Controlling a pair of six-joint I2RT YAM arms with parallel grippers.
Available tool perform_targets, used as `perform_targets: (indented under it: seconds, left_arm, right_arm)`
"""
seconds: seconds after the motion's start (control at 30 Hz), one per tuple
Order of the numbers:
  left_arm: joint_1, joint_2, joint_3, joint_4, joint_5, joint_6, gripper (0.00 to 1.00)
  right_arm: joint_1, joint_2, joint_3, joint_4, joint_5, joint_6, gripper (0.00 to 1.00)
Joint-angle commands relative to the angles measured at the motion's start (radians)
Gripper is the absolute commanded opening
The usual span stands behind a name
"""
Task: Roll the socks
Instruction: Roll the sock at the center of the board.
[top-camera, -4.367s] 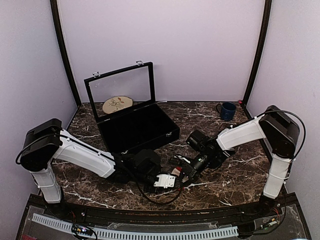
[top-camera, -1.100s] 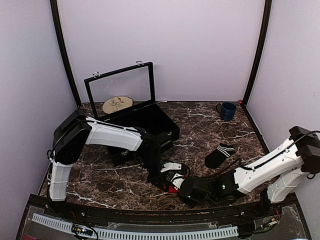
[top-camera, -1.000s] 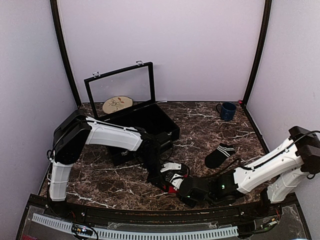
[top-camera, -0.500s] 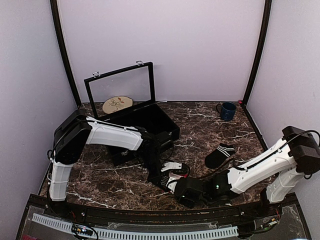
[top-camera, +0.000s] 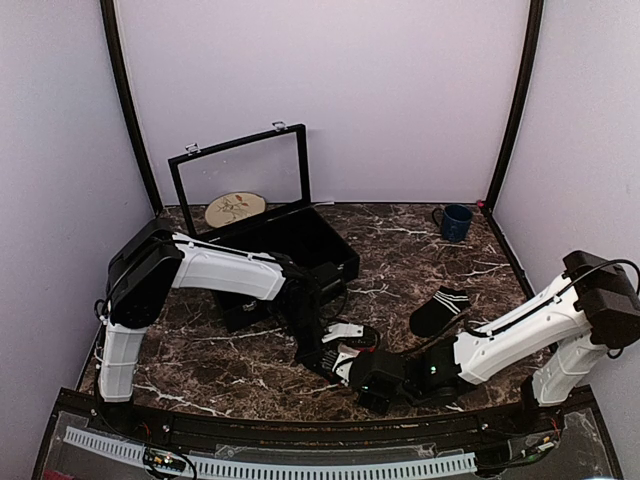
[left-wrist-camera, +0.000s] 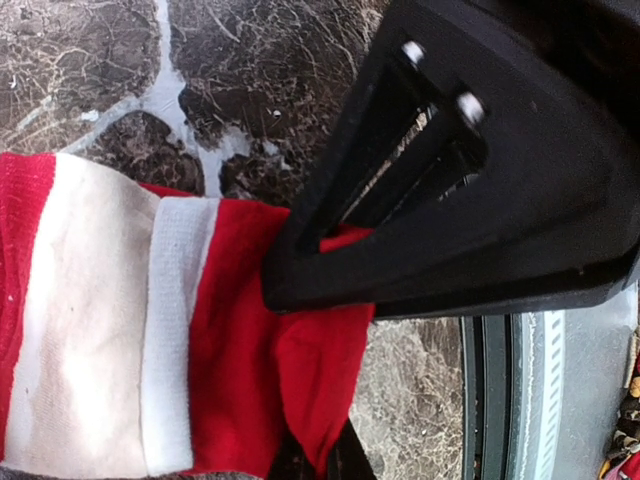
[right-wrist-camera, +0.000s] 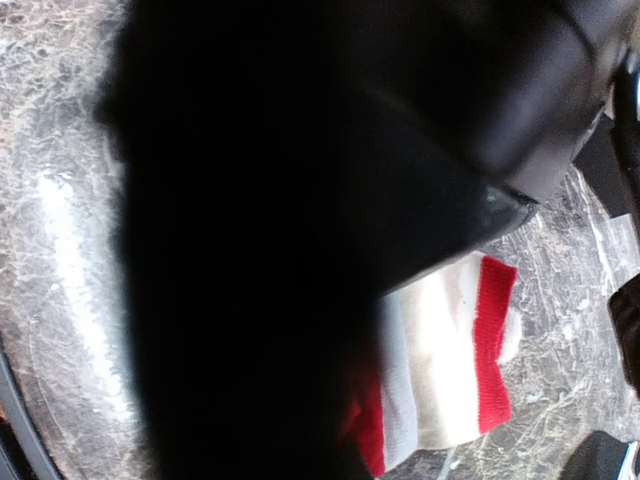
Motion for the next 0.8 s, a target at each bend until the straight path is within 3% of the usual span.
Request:
perform_targets:
  seconds: [0.0, 0.17, 0.23, 0.43, 0.5, 0.77]
  left_arm:
    - [-0.002, -0.002, 0.014, -0.017, 0.019, -0.005, 0.0]
    - [-0.002, -0.003, 0.019, -0.001, -0.023, -0.049, 0.0]
    - [-0.001, -0.006, 0.019, 0.017, -0.059, -0.074, 0.05]
    - [0.014, -0.02, 0.02, 0.048, -0.122, -0.137, 0.44]
    - [0.023, -0.025, 0.019, 0.054, -0.125, -0.158, 0.51]
    - [0.036, -0.064, -0.01, 0.066, -0.197, -0.189, 0.54]
  right_arm:
    - [-0.014, 0.015, 0.018, -0.014, -0.029, 0.005, 0.07]
    - [-0.018, 0.005, 0.011, -0.02, -0.058, 0.012, 0.0]
    - [-0.024, -0.003, 0.006, -0.022, -0.075, 0.019, 0.0]
    - [-0.052, -0.02, -0.003, -0.024, -0.109, 0.047, 0.0]
    - [-0.059, -0.02, -0.003, -0.027, -0.119, 0.058, 0.0]
    - [-0.097, -0.062, -0.006, -0.025, -0.167, 0.113, 0.0]
